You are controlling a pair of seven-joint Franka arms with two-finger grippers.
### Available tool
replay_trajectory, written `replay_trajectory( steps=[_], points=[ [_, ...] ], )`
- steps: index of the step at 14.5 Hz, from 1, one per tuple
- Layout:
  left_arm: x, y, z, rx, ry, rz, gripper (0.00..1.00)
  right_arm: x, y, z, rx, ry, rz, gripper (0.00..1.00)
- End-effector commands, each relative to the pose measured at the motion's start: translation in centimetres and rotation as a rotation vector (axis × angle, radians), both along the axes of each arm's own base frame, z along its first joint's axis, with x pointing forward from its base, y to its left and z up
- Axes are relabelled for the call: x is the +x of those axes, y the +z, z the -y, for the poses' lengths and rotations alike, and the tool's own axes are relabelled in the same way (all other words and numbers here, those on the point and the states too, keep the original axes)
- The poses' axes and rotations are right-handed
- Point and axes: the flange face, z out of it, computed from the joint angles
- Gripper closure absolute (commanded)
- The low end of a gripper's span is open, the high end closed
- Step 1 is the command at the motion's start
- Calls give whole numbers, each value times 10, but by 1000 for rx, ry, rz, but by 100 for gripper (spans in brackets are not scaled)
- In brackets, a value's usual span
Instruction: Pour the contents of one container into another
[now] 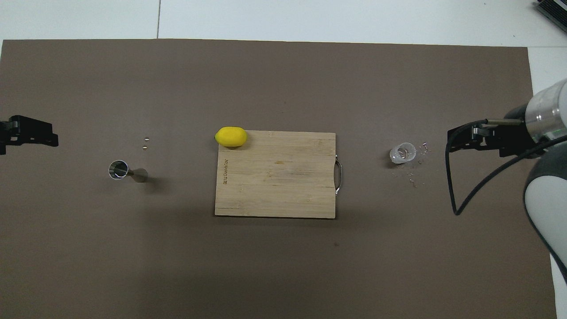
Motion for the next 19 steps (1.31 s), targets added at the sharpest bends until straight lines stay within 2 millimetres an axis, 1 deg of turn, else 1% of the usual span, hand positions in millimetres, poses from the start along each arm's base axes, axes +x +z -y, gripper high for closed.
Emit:
replay_trajectory(
  steps=[1, 9, 12, 14, 15, 16, 17, 19],
  points=[
    [-2, 3, -1, 15, -3, 1, 0, -6, 1, 3, 25, 11, 1, 0],
    [2, 0, 1, 14, 0, 34, 0, -6, 1, 3, 25, 11, 1, 0],
    [7, -13, 10, 11, -4, 131, 0, -6, 1, 3, 25, 11, 1, 0],
    [11, -20, 20, -8, 41, 196, 0, -6, 0, 4, 25, 9, -1, 0],
    [15, -26, 29, -21, 69, 236, 0, -6, 0, 3, 25, 12, -1, 0],
    [19, -34, 53, -39, 77, 274, 0, -6, 1, 3, 25, 11, 1, 0],
    [25, -41, 61, -56, 118, 314, 0, -7, 1, 3, 25, 12, 1, 0],
    [36, -52, 71, -83, 198, 341, 0, -6, 1, 3, 23, 12, 1, 0]
  ],
)
